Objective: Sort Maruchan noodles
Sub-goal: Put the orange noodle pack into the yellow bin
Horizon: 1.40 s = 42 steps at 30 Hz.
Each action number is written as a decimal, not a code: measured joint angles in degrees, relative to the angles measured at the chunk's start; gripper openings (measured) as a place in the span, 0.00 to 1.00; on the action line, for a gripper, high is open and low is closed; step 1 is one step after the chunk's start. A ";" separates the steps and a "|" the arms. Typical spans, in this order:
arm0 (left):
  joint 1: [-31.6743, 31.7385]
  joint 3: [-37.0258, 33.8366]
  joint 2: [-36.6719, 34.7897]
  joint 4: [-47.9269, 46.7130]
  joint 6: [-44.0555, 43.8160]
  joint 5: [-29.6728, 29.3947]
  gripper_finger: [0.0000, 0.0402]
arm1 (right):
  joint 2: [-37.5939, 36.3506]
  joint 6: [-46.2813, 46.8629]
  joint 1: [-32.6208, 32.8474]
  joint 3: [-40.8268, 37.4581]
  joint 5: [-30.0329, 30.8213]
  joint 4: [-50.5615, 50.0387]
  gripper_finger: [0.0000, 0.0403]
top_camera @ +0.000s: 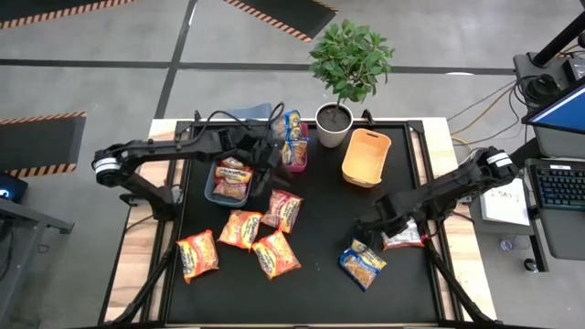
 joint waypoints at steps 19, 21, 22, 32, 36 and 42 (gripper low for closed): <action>-4.45 -10.01 -7.22 9.48 -9.25 -13.07 0.26 | 0.43 -11.80 -0.95 4.23 41.90 29.27 0.03; -5.29 -11.09 -6.83 10.93 -9.47 -13.11 0.26 | -1.02 -15.27 -1.07 5.88 42.37 27.91 0.03; -5.91 -11.63 -6.45 11.91 -9.46 -13.09 0.26 | -1.74 -16.39 -1.09 6.36 42.40 27.16 0.03; -12.63 -12.45 -2.18 17.07 -8.33 -20.10 0.26 | -5.19 -5.35 -1.07 4.71 34.13 4.58 0.03; -13.37 -12.55 -1.84 17.65 -8.33 -20.26 0.26 | -3.80 -0.10 -1.07 1.17 29.40 0.65 0.03; -13.56 -14.12 -1.84 20.18 -8.92 -20.56 0.26 | 0.15 1.32 -1.09 -3.29 25.84 9.55 0.03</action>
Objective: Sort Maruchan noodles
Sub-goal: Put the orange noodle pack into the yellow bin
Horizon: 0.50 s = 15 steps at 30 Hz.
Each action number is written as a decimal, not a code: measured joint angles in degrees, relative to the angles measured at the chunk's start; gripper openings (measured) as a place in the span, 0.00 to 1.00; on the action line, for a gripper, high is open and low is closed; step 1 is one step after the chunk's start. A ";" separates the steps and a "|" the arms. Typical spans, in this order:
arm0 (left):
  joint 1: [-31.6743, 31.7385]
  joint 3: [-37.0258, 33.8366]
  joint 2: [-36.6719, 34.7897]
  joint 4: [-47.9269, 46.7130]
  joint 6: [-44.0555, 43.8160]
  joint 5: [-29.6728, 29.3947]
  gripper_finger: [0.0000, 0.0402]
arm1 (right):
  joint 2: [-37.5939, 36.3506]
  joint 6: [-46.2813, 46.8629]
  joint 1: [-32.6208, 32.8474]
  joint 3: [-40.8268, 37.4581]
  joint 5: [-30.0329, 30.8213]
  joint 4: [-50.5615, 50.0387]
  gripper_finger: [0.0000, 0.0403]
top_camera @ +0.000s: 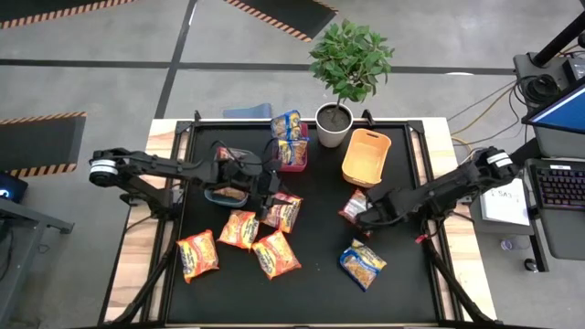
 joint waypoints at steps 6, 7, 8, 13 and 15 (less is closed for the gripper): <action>0.00 -2.66 -0.04 4.47 -0.52 -0.06 0.26 | 2.10 -8.16 -0.88 0.59 3.40 22.24 0.03; 0.00 -2.72 -0.03 4.49 -0.51 -0.11 0.26 | 1.87 -10.35 -0.94 0.86 4.75 25.35 0.03; 0.00 -2.76 0.17 4.57 -0.53 -0.30 0.26 | 1.50 -12.08 -1.16 1.45 5.43 27.68 0.03; -0.11 -2.81 2.37 7.78 -1.16 -0.45 0.26 | -0.97 -17.80 -2.40 3.48 5.81 26.10 0.03; -0.39 -2.81 3.86 9.53 -1.56 -0.46 0.26 | -2.16 -18.07 -2.83 3.52 5.11 24.67 0.03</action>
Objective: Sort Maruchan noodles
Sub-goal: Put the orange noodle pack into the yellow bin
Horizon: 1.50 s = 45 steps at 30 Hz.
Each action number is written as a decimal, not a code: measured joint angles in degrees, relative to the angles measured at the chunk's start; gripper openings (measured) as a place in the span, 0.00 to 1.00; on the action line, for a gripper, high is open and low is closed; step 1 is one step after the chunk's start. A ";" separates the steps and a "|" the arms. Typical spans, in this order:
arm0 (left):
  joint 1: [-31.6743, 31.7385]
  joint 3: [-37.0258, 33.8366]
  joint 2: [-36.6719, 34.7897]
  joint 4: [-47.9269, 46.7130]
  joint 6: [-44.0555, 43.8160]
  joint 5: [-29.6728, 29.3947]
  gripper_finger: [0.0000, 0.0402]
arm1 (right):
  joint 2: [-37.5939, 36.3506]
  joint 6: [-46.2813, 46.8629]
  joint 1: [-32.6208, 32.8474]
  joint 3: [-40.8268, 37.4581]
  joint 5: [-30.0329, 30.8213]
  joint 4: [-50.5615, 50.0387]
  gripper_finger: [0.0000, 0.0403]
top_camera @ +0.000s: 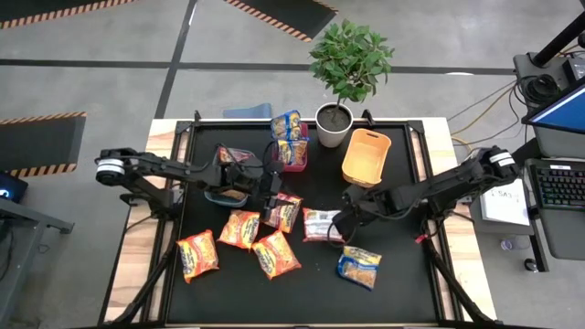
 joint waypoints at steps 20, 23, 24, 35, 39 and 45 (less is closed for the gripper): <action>-3.17 6.82 18.61 5.67 0.10 0.17 0.20 | -0.60 6.15 -5.47 -3.37 -11.59 -0.72 0.35; -3.56 6.82 19.51 6.07 -0.49 1.57 0.18 | -0.17 6.47 -6.13 -4.10 -11.80 -0.49 0.48; -3.78 6.82 19.95 6.18 -1.01 1.77 0.18 | -0.02 6.75 -6.21 -4.50 -11.72 0.06 0.52; -4.29 7.09 24.51 8.67 -2.80 1.98 0.16 | 0.02 10.98 -6.17 -17.27 -14.21 25.94 0.83; -4.29 7.80 25.70 8.88 -2.81 1.98 0.16 | -0.18 12.76 -6.17 -20.95 -13.96 32.97 0.86; -4.26 8.17 27.68 8.97 -3.46 1.94 0.16 | 0.91 12.53 -6.14 -22.58 -13.08 39.96 0.85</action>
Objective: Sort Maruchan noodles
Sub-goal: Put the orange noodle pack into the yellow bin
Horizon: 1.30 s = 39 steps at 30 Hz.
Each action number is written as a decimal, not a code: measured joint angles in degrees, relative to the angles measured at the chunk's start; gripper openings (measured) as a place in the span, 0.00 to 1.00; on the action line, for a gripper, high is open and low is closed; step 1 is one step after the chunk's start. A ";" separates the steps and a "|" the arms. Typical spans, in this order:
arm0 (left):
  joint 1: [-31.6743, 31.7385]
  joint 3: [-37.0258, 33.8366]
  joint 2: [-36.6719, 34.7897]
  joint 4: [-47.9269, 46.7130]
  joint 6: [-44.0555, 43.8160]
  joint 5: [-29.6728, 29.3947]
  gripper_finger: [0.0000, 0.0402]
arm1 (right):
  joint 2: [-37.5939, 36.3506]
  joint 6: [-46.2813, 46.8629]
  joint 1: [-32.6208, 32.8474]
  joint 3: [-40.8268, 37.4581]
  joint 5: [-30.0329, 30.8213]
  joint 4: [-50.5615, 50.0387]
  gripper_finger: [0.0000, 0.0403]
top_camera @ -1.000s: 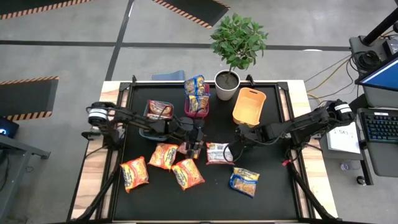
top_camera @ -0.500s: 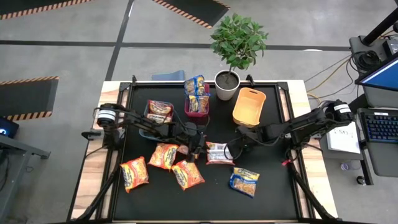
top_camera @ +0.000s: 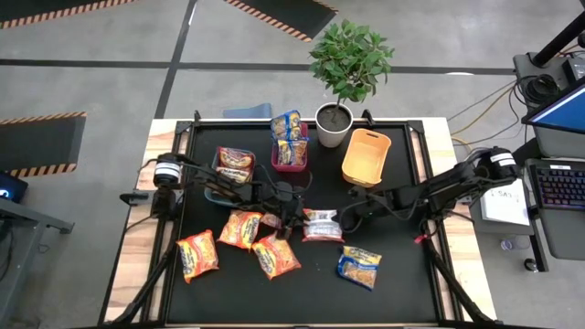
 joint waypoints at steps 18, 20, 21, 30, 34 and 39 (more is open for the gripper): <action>1.04 0.42 0.66 -0.20 -0.87 0.11 0.16 | 8.27 -10.80 -0.02 0.16 0.02 20.63 0.68; 1.16 0.37 0.54 -0.20 -0.87 0.13 0.16 | 8.20 -11.13 -0.02 0.38 0.07 20.62 0.62; 1.19 0.35 0.39 -0.26 -0.87 0.13 0.16 | 8.16 -11.18 -0.02 0.43 0.07 20.69 0.59; 1.87 0.29 -1.64 -0.35 1.46 0.07 0.16 | 7.17 -12.60 -0.02 0.70 0.02 21.42 0.34; 2.18 0.09 -5.17 -2.80 4.57 -0.58 0.16 | 5.81 -14.35 -0.02 0.70 -0.04 21.07 0.31; 2.96 -0.75 -11.36 -6.58 9.28 -2.12 0.16 | 4.19 -15.78 -0.02 0.68 -0.04 20.24 0.31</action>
